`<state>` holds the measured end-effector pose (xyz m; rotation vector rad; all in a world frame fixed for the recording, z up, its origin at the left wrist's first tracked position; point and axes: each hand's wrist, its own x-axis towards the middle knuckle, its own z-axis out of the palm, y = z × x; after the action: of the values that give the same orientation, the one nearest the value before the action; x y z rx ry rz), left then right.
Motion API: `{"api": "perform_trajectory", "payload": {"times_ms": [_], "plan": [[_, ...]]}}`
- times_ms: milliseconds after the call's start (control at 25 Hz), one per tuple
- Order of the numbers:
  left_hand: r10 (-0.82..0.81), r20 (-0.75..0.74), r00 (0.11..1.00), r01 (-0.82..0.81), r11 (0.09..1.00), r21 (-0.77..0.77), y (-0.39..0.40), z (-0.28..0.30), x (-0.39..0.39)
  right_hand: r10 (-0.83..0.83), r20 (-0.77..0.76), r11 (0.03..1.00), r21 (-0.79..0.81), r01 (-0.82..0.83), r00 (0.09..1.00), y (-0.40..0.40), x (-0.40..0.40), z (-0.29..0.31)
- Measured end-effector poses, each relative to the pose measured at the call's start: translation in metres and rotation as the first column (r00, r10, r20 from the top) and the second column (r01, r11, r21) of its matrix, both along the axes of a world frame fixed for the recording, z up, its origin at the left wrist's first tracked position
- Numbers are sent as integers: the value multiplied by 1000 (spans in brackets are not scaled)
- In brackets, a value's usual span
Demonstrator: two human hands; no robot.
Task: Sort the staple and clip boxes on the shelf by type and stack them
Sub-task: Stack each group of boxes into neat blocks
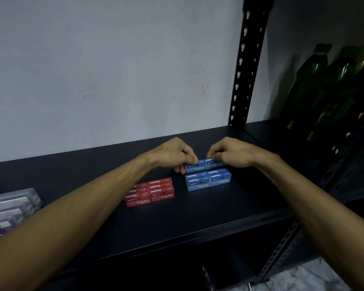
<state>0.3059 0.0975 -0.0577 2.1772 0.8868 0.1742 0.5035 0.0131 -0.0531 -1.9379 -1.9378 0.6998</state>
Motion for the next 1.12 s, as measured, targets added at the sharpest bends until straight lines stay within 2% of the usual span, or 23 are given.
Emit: {"api": "perform_trajectory", "payload": {"times_ms": [520,880,1120], "plan": [[-98,-81,992,93,994,-57,-15,7,-9,43,2,999,-32,-43,999,-25,-11,4],[-108,-93,990,106,994,-23,-20,9,-11,46,1,998,-39,-45,999,-29,-11,4],[-123,-161,979,138,986,89,-32,15,-14,68,16,995,-77,-66,998,-37,-10,7]]}}
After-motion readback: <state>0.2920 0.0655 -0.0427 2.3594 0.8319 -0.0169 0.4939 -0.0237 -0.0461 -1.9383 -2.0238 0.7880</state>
